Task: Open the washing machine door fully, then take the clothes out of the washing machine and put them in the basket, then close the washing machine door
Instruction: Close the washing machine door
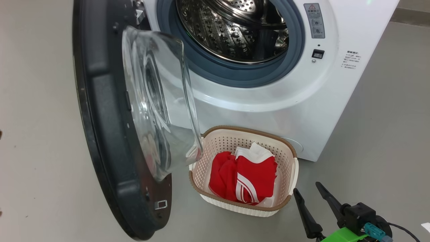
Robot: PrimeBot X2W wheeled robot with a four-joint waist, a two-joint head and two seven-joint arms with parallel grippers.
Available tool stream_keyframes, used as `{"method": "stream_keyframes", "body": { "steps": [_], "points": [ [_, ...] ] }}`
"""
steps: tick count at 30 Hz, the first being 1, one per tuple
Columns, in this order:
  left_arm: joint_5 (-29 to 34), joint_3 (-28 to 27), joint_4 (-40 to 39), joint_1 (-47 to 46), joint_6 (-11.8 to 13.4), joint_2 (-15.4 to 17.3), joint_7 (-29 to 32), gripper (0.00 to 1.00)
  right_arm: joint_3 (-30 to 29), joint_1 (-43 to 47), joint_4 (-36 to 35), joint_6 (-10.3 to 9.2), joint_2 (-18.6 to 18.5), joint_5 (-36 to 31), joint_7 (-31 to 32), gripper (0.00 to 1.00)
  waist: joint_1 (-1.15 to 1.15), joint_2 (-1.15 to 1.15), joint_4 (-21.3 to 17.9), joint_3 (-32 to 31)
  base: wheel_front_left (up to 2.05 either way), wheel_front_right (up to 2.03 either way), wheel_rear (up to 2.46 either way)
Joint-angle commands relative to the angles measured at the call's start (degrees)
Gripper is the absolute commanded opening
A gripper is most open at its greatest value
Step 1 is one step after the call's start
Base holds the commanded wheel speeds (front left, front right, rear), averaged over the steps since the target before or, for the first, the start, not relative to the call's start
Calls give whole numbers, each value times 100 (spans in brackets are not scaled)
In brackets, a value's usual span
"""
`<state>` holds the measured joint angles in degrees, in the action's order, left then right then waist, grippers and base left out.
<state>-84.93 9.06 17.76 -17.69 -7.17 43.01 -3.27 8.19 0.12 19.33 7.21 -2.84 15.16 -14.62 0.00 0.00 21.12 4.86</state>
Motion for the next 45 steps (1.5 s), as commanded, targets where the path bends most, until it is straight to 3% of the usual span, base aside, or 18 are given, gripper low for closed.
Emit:
{"method": "stream_keyframes", "body": {
  "steps": [1, 2, 8, 15, 20, 31, 45],
  "points": [
    [-136, -276, -125, -304, -32, 430, 116, 0, 138, -158, -144, 28, -4, 102, -38, 100, 0, 0, -6, -3, 0, 0, 0],
    [-509, -351, -160, -354, -32, 511, 440, 0, 141, -159, -147, 28, -4, 97, -38, 100, 0, 0, -16, 4, 0, 0, 0],
    [-1298, -664, -239, -516, -32, 607, 1540, 0, 130, -159, -152, 28, -4, 73, -38, 100, 0, 0, -23, 40, 0, 0, 0],
    [-1640, -1056, -323, -657, -32, 548, 2668, 0, 127, -184, -156, 28, -4, 72, -38, 100, 0, 0, -50, 90, 0, 0, 0],
    [-1836, -1434, -547, -684, -32, 331, 3354, 0, 111, -185, -165, 28, -4, 73, -38, 100, 0, 0, -48, 123, 0, 0, 0],
    [-1697, -1838, -1153, -624, -32, -193, 4503, 0, 107, -253, -166, 28, -4, 72, -38, 100, 0, 0, -66, 193, 0, 0, 0],
    [-1280, -2095, -1749, -772, -32, -839, 5358, 0, 65, -325, -198, 28, -4, 81, -38, 100, 0, 0, -241, 304, 0, 0, 0]
  ]
}}
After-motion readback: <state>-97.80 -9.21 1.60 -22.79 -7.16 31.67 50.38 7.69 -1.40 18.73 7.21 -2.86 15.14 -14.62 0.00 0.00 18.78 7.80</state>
